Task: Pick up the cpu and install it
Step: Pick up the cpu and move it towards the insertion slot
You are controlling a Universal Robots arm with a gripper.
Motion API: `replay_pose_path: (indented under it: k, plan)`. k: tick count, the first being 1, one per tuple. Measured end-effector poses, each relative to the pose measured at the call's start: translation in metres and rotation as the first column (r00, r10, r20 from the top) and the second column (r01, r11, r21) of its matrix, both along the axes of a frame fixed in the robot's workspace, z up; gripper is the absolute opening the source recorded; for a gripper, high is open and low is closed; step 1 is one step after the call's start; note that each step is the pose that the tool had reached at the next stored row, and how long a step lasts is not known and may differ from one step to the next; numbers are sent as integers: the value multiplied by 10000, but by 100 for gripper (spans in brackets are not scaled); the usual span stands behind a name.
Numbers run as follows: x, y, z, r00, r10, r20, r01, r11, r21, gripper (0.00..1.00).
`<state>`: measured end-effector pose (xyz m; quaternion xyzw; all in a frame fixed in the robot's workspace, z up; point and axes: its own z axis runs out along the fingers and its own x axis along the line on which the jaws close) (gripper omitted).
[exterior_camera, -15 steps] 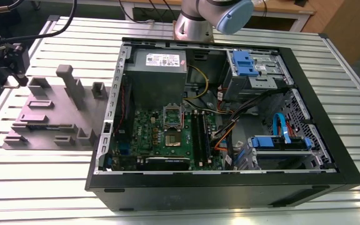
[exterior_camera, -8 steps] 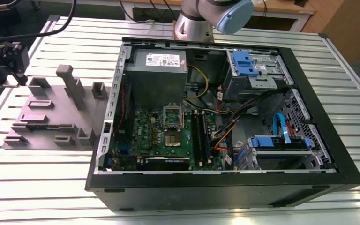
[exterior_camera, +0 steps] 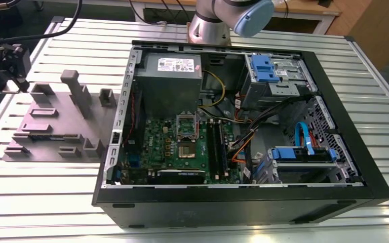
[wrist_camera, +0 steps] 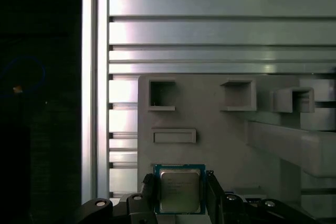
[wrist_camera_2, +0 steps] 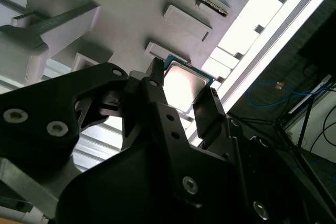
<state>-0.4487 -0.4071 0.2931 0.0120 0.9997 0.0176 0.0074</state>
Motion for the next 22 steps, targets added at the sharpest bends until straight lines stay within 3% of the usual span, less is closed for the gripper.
replay_pose_path:
  k: [22]
  plan:
    - [1, 0, 50, 10000, 0, -1, 0, 10000, -1, 47]
